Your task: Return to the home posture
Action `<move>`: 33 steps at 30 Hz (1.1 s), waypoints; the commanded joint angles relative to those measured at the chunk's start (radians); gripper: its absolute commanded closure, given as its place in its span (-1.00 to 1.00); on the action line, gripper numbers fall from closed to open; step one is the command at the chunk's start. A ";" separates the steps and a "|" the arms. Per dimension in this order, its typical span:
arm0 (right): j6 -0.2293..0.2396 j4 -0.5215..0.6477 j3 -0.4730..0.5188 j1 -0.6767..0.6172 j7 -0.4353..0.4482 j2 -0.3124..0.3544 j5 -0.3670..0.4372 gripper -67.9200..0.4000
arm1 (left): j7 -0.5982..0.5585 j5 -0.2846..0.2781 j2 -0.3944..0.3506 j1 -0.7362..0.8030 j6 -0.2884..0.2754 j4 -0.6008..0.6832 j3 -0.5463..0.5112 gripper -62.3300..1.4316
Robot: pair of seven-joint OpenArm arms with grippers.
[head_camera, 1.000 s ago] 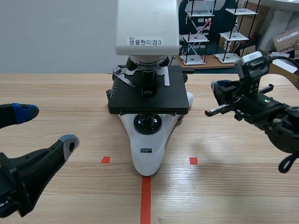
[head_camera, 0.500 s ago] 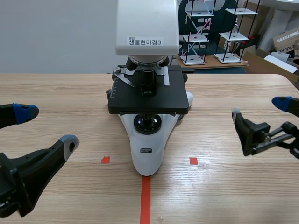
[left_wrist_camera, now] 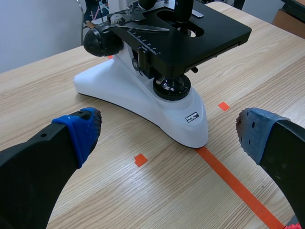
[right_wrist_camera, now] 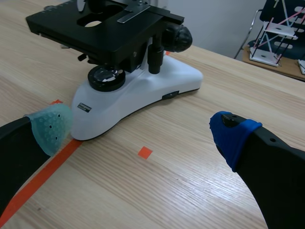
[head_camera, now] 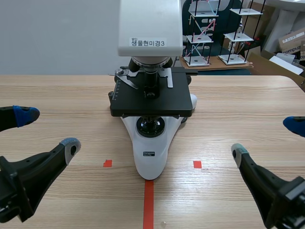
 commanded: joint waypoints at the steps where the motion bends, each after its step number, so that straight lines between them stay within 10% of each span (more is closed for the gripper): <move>1: 0.000 0.016 0.015 -0.009 0.019 0.008 -0.008 -0.87 | -0.014 -0.006 0.005 -0.003 0.005 0.020 0.000 -0.91; 33: 0.000 0.060 0.021 -0.060 0.026 0.008 -0.034 -0.87 | -0.013 -0.006 0.005 -0.003 0.005 0.020 0.000 -0.91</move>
